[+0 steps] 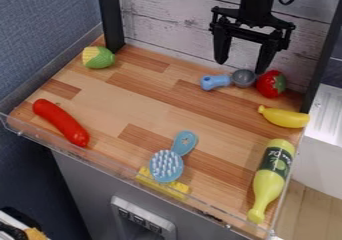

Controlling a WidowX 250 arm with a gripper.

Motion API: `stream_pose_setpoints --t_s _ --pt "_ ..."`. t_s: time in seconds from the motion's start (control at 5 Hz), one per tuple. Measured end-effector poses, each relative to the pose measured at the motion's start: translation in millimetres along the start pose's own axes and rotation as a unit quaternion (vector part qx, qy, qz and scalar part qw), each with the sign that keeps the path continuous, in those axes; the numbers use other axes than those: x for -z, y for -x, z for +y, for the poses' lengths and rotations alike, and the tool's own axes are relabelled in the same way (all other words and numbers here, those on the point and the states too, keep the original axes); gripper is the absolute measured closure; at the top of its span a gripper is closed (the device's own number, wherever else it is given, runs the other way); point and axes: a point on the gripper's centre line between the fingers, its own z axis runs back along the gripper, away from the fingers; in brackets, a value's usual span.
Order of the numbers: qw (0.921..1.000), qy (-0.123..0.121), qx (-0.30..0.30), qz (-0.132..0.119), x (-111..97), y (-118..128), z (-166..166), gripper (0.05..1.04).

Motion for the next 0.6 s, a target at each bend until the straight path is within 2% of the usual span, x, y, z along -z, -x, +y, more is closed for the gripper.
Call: stream_pose_setpoints --t_s 0.2,0.4,0.6 --pt "0.9991 0.002 -0.043 0.004 0.0 -1.1 17.6 0.086" --pt "0.9913 0.006 -0.131 0.013 -0.3 -0.7 61.4 0.085" --pt "0.9821 0.012 -0.187 0.019 0.7 3.0 102.7 0.089"
